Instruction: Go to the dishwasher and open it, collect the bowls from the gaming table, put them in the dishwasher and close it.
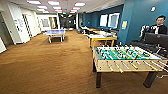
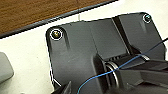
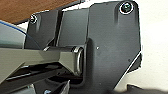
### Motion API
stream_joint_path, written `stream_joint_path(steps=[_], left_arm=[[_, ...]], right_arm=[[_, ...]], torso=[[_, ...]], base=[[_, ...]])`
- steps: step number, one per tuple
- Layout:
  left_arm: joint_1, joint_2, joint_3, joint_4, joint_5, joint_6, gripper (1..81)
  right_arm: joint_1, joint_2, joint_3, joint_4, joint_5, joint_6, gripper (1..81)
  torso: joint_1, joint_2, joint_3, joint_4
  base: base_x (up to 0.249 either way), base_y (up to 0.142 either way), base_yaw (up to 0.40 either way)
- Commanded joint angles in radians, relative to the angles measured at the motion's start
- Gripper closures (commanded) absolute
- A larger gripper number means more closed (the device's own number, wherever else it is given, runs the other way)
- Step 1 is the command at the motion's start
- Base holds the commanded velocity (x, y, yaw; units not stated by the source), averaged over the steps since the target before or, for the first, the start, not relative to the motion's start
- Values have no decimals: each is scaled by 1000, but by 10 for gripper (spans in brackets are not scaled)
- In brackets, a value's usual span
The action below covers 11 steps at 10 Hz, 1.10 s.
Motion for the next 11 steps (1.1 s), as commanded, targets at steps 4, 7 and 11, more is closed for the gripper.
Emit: stream_joint_path(steps=[4,7,11], left_arm=[[-46,-7,-5,-1,47,-7,10],[-47,-7,-5,-2,47,-8,10],[-47,-9,-5,-4,47,-8,10]], right_arm=[[38,0,-1,-10,-52,-2,10],[37,2,-1,-10,-53,-2,10],[37,7,-1,-10,-53,-3,10]], torso=[[0,0,0,0],[0,0,0,0],[0,0,0,0]], base=[[0,0,0],[0,0,0],[19,0,0]])
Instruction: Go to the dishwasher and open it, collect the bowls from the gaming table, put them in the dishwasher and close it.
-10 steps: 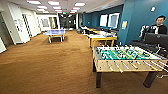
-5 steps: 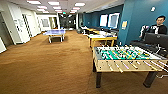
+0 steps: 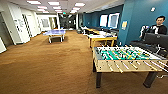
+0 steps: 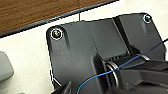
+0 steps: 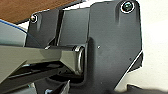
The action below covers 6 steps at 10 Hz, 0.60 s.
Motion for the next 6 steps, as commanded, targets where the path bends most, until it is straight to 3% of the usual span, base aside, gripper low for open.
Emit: stream_joint_path(steps=[1,6], left_arm=[[-54,-9,-5,-3,47,-1,10],[-54,-9,-5,-1,47,-1,10]], right_arm=[[43,0,1,-10,-52,-3,10],[40,2,1,-11,-52,-3,10]], torso=[[0,0,0,0],[0,0,0,0]], base=[[79,0,0],[88,0,0]])
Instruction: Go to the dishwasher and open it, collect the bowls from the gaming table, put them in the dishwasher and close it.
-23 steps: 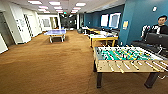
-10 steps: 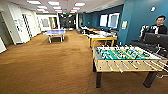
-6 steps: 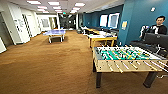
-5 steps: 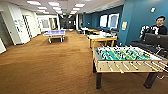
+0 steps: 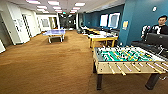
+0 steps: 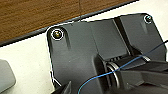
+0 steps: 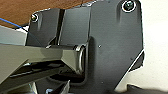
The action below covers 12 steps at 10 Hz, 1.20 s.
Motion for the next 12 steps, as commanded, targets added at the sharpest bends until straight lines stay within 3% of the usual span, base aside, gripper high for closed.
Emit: stream_joint_path(steps=[1,7,12], left_arm=[[-45,-7,-7,0,48,0,10],[-45,-10,-5,-1,48,0,10],[-45,-11,-7,-1,48,0,10]], right_arm=[[36,0,1,-10,-51,-3,10],[38,1,1,-10,-51,-3,10],[38,4,1,-10,-51,-3,10]], torso=[[0,0,0,0],[0,0,0,0],[1,0,0,0]], base=[[89,0,0],[82,0,0],[0,29,0]])
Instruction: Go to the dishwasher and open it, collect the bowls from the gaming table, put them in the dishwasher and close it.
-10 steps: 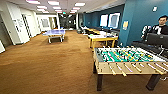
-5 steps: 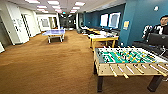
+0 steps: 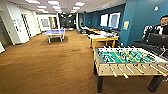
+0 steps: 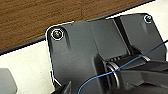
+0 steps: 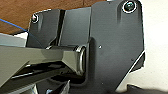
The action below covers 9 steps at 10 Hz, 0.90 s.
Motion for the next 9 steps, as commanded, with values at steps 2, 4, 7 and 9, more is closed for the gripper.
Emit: stream_joint_path(steps=[2,4,7,9], left_arm=[[-45,-11,-6,-1,49,0,10],[-44,-9,-6,-1,49,0,10],[-44,-9,-6,-1,49,0,10],[-44,-9,-6,-1,49,0,10]], right_arm=[[36,1,1,-10,-52,-3,10],[36,1,-2,-10,-52,-3,10],[36,4,-2,-11,-52,-4,10],[34,4,-2,-11,-51,-4,10]], torso=[[0,0,0,0],[-2,-1,0,0],[-3,0,0,0],[-2,0,0,0]], base=[[32,76,0],[68,0,0],[82,0,0],[103,0,0]])
